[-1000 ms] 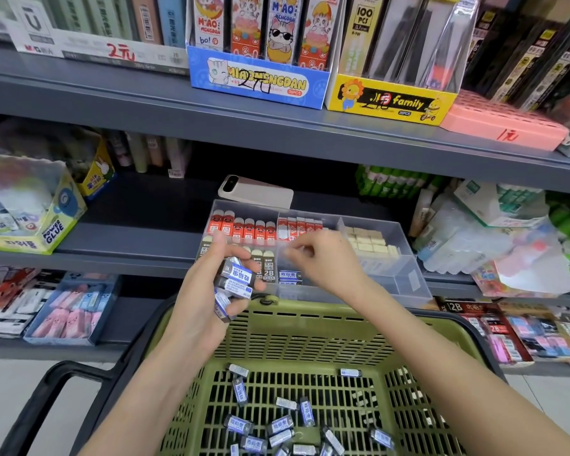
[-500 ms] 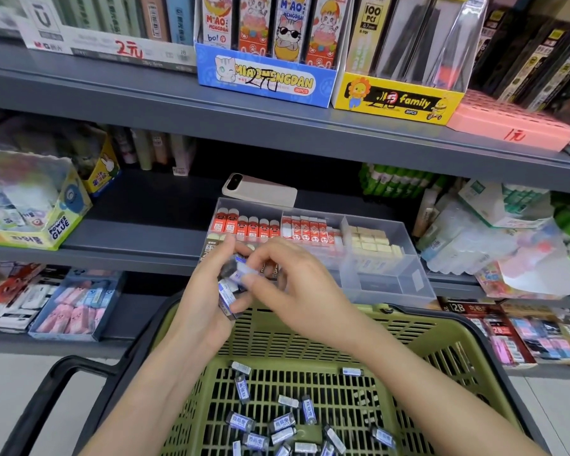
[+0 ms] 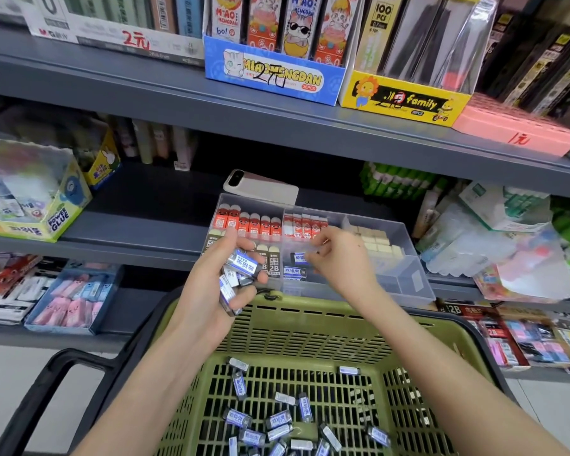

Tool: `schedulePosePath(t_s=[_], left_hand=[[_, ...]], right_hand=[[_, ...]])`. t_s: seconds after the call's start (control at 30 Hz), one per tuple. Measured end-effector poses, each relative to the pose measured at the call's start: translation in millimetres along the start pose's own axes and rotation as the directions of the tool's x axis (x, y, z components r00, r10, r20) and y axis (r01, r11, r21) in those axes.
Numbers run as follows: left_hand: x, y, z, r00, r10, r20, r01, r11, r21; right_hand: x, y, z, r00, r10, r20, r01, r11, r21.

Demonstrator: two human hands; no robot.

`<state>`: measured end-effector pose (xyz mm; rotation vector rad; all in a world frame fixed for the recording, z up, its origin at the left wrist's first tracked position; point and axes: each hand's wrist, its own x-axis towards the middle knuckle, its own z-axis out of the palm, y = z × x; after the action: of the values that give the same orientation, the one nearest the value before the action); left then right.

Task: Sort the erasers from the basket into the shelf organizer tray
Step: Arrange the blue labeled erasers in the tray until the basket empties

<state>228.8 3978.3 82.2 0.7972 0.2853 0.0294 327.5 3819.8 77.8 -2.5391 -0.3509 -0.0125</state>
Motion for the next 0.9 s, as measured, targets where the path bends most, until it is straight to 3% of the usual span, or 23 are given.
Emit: schedulePosePath(t_s=[0.1, 0.37, 0.57, 0.67, 0.83, 0.9], left_hand=[[0, 0, 0, 1.000, 0.005, 0.007, -0.005, 1.000, -0.007], [0, -1, 0, 1.000, 0.015, 0.007, -0.015, 1.000, 0.006], [-2, -2, 1, 1.000, 0.004, 0.010, -0.005, 1.000, 0.016], [-2, -2, 2, 1.000, 0.000, 0.001, 0.000, 1.000, 0.027], [-2, -3, 3, 1.000, -0.002, -0.013, 0.002, 0.999, 0.041], [-3, -4, 3, 1.000, -0.004, -0.010, 0.004, 0.999, 0.047]], right_hand=[[3, -1, 12, 0.997, -0.027, -0.073, 0.021, 0.997, -0.080], [13, -5, 17, 0.998, 0.041, 0.046, -0.026, 0.960, -0.279], [16, -8, 17, 0.998, 0.056, 0.040, -0.036, 0.921, -0.389], [15, -1, 14, 0.997, 0.062, 0.056, -0.041, 0.948, -0.316], [10, 4, 12, 0.997, -0.052, 0.054, 0.059, 0.990, -0.130], [11, 4, 12, 0.994, -0.085, 0.062, 0.092, 0.987, -0.135]])
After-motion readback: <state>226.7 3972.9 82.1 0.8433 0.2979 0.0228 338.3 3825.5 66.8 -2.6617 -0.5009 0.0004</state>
